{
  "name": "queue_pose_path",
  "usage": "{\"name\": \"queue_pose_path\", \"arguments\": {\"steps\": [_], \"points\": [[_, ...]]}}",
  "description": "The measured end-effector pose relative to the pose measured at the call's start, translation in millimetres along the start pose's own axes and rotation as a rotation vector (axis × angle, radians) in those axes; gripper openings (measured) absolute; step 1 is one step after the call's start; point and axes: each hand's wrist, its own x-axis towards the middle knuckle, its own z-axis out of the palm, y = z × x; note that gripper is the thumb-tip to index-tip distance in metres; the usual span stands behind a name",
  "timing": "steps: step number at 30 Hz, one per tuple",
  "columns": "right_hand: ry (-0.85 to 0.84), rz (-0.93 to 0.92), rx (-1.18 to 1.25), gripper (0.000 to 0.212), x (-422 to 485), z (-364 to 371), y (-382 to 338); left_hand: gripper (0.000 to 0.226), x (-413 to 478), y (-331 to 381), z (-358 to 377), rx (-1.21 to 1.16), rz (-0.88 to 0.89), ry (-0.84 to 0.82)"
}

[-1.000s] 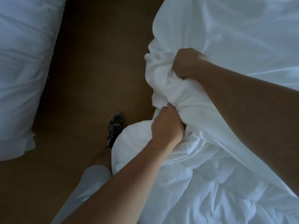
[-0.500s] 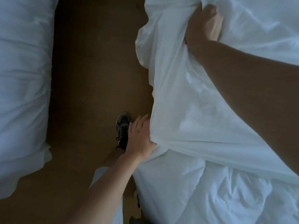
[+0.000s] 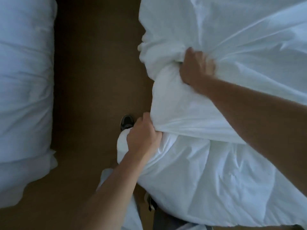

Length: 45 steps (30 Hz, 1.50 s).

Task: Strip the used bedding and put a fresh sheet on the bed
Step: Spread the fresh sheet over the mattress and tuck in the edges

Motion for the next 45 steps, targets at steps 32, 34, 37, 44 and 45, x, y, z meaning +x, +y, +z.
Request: {"name": "queue_pose_path", "arguments": {"steps": [32, 34, 37, 44, 45], "points": [[-0.046, 0.872, 1.502, 0.019, -292.5, -8.8, -27.9, 0.038, -114.6, 40.7, -54.3, 0.221, 0.304, -0.169], [0.005, 0.908, 1.478, 0.027, -296.0, -41.6, -18.2, 0.034, -129.6, 69.2, -76.8, 0.203, 0.353, -0.262], [0.14, 0.849, 1.363, 0.019, -302.0, -89.6, 13.8, 0.074, -138.3, 90.6, -135.9, 0.302, 0.274, -0.553], [0.106, 0.744, 1.159, 0.035, -285.2, -191.8, 93.9, 0.073, -212.8, 122.9, -156.5, -0.079, 0.032, -1.062], [0.086, 0.712, 1.115, 0.039, -281.5, -205.7, 104.0, 0.064, -223.7, 145.9, -142.6, -0.199, 0.072, -0.963]]}}
